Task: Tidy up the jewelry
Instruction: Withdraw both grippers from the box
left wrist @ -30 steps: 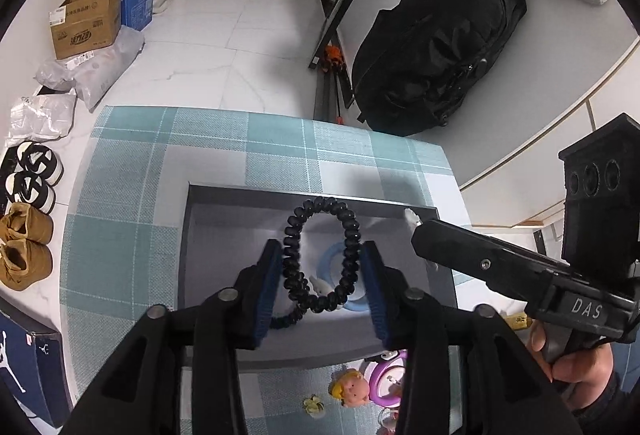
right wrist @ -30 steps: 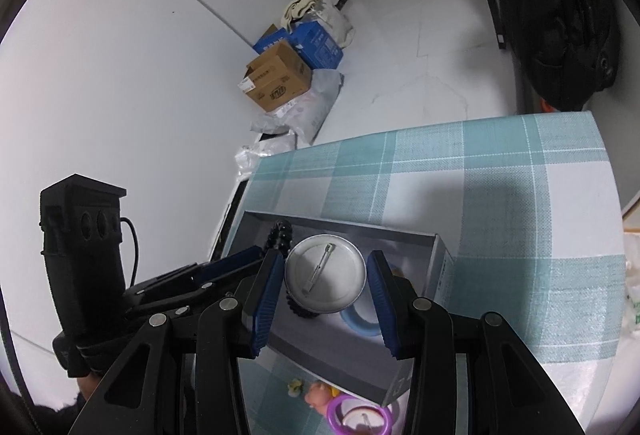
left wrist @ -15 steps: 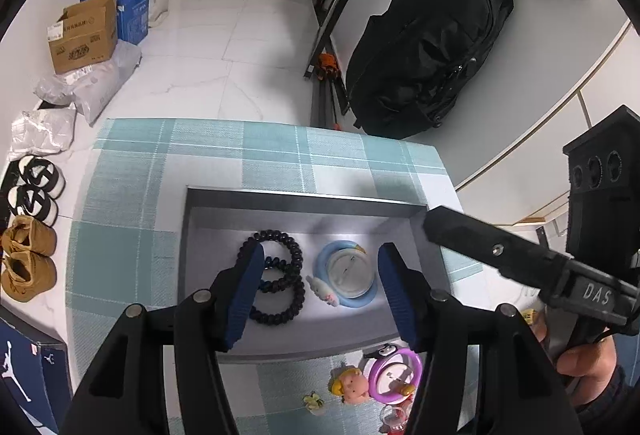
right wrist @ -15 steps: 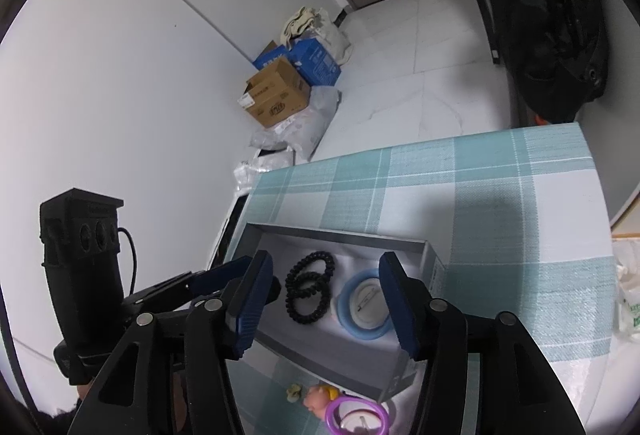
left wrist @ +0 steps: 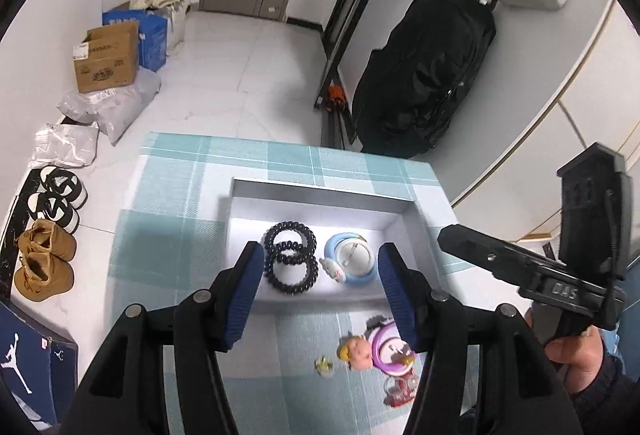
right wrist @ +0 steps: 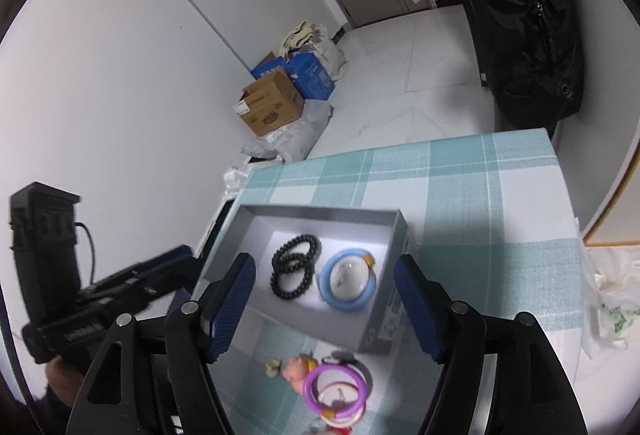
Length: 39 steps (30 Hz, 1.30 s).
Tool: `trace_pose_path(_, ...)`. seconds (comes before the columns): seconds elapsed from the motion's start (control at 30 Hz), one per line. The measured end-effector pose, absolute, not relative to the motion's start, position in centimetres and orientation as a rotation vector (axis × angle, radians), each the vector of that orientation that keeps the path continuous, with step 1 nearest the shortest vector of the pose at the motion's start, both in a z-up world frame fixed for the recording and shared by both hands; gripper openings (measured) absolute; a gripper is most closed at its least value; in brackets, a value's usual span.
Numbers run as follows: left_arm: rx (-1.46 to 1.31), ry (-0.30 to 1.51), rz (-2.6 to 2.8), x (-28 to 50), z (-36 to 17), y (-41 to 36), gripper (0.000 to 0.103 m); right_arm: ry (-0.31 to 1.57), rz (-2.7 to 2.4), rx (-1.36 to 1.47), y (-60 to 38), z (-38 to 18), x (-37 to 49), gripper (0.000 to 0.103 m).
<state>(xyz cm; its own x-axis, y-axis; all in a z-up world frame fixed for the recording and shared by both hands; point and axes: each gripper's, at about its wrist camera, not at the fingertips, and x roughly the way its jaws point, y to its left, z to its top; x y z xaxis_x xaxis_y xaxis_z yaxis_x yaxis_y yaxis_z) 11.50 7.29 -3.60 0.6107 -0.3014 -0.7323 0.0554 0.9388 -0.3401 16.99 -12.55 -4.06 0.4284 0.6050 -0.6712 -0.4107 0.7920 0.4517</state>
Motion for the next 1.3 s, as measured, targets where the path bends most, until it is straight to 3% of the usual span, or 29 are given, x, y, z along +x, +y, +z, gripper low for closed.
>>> trace_pose_path(0.67,-0.1,1.189,-0.239,9.1,-10.8,3.5,0.053,0.943,0.608,0.19,-14.0,-4.7,11.5,0.077)
trace_pose_path(0.73,-0.096,1.196,-0.244,9.5,-11.2,3.3,0.041,0.952,0.601,0.187,-14.0,-4.9,11.3,0.077)
trace_pose_path(0.87,-0.074,1.181,-0.241,9.9,-11.1,3.0,0.035,0.978,0.583,0.183,-14.1,-5.6,10.8,0.077)
trace_pose_path(0.93,-0.068,1.179,-0.242,9.9,-11.2,2.8,0.02,0.986,0.577,0.181,-14.3,-5.8,10.7,0.077)
trace_pose_path(1.03,-0.053,1.181,-0.266,9.6,-11.2,2.3,0.01,1.01,0.565,0.174,-14.5,-6.4,10.4,0.077)
trace_pose_path(1.3,0.022,1.155,-0.281,8.7,-10.9,1.5,0.01,1.073,0.547,0.07,-13.4,-8.0,10.1,0.077)
